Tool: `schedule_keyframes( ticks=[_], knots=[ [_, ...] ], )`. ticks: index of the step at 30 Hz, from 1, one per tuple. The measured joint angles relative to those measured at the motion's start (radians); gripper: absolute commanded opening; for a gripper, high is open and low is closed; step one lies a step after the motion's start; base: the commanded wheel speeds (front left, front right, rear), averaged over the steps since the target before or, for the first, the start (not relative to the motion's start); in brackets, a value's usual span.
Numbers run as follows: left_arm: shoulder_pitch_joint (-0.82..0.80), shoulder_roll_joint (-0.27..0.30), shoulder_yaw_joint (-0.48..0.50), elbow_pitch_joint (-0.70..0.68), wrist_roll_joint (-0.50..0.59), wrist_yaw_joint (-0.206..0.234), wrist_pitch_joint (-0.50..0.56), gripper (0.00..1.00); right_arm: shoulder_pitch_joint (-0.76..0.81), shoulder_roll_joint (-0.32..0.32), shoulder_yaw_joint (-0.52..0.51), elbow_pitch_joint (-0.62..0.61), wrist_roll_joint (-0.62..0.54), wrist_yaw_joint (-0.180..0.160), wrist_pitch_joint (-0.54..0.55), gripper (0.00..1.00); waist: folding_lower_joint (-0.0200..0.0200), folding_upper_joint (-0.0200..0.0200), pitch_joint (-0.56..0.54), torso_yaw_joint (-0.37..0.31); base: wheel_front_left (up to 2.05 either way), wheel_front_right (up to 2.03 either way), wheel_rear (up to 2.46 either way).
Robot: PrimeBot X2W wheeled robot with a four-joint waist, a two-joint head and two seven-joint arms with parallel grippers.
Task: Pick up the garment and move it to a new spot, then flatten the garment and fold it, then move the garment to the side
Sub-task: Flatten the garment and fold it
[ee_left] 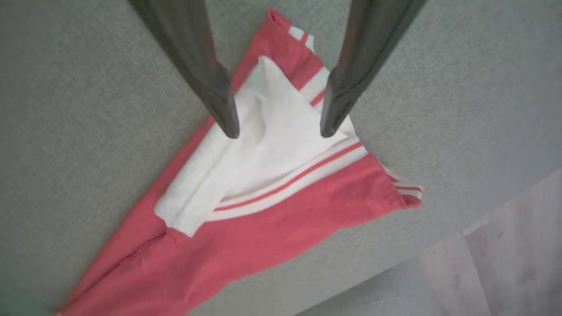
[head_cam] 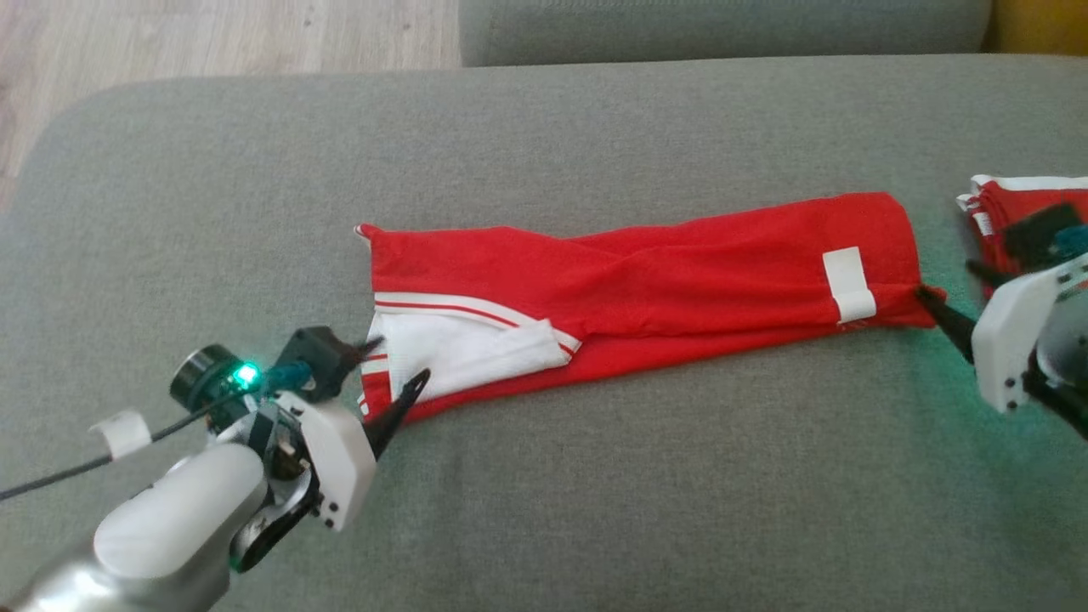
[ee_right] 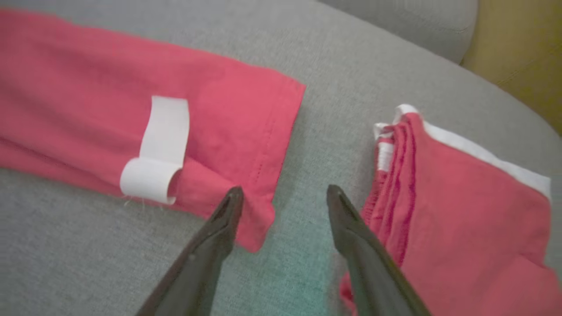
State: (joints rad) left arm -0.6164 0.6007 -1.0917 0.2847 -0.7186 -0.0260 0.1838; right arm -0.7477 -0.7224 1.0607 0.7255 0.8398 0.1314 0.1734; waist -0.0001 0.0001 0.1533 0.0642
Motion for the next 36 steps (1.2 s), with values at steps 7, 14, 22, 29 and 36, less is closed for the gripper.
schedule_keyframes(
  ticks=[7,14,22,29,36],
  knots=[
    [0.009,-0.059,0.119,0.034,-0.013,0.127,-0.194,1.0,-0.04,0.037,-0.15,0.023,0.075,0.0,-0.183,1.0,0.0001,0.0,-0.031,-0.017,0.0,0.0,0.0],
    [0.064,-0.134,0.311,0.01,-0.084,0.272,-0.416,1.0,-0.062,0.189,-0.314,0.077,0.047,0.0,-0.39,1.0,0.0,0.0,-0.06,-0.029,0.0,0.0,0.0],
    [0.242,-0.245,0.568,-0.128,0.027,0.352,-0.437,1.0,0.064,0.435,-0.762,-0.036,-0.161,0.0,-0.425,1.0,0.0001,0.0,-0.077,-0.026,0.0,0.0,0.0],
    [0.46,-0.379,0.731,-0.132,0.166,0.276,-0.438,1.0,0.452,0.661,-1.016,-0.212,-0.457,0.0,-0.424,1.0,0.0,0.0,-0.085,-0.014,0.0,0.0,0.0],
    [0.529,-0.482,0.83,-0.056,0.256,0.163,-0.438,1.0,0.57,0.668,-1.015,-0.253,-0.505,0.0,-0.425,1.0,0.0,0.0,-0.072,-0.009,0.0,0.0,0.0]
  ],
)
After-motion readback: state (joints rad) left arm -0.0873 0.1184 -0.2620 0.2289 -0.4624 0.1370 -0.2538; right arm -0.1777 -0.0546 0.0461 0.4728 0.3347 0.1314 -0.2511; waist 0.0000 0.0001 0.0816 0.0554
